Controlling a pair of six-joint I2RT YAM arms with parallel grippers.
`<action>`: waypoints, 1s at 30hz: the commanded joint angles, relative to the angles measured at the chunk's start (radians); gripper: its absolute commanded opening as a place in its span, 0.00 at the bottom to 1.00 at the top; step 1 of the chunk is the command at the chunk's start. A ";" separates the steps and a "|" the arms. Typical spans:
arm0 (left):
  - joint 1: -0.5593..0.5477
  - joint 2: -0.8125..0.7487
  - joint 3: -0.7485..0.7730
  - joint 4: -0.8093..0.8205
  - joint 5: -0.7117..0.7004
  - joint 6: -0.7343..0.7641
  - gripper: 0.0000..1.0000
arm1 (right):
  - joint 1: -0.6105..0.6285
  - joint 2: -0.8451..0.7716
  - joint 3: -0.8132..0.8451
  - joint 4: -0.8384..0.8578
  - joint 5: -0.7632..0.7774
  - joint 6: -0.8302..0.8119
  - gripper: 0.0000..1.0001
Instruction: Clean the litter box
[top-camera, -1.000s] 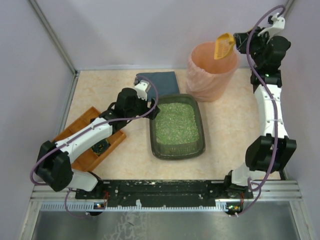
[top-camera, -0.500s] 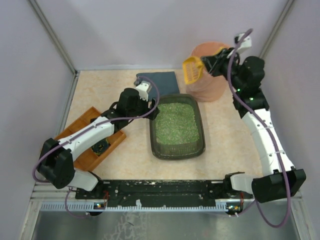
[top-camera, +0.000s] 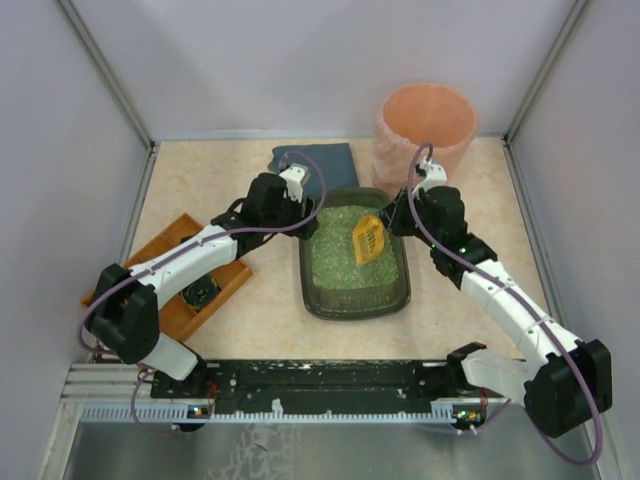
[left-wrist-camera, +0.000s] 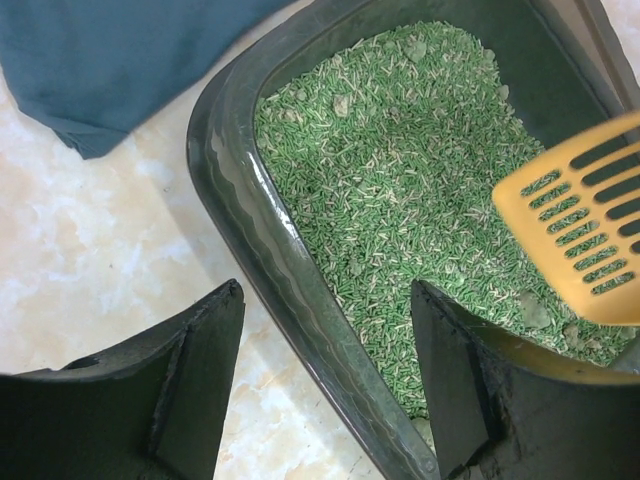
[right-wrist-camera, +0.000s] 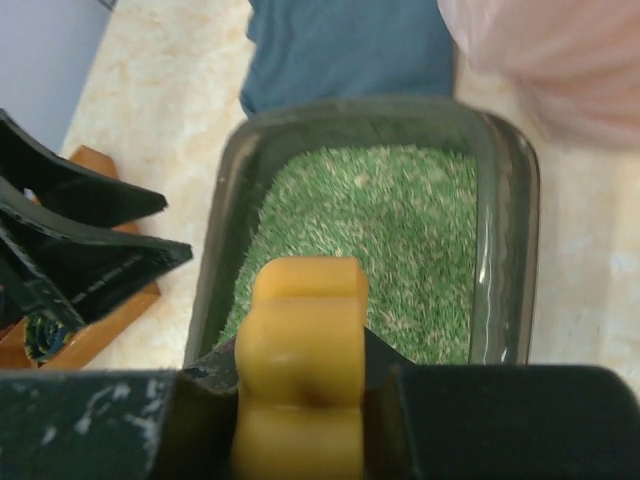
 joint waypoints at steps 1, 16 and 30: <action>0.002 0.026 0.044 -0.025 0.030 0.003 0.72 | 0.032 -0.047 -0.088 0.124 0.099 0.099 0.00; 0.002 0.136 0.135 -0.148 0.054 0.022 0.57 | 0.074 -0.053 -0.281 0.241 0.273 0.193 0.00; 0.001 0.232 0.209 -0.249 0.085 0.044 0.50 | 0.131 0.133 -0.431 0.595 0.129 0.449 0.00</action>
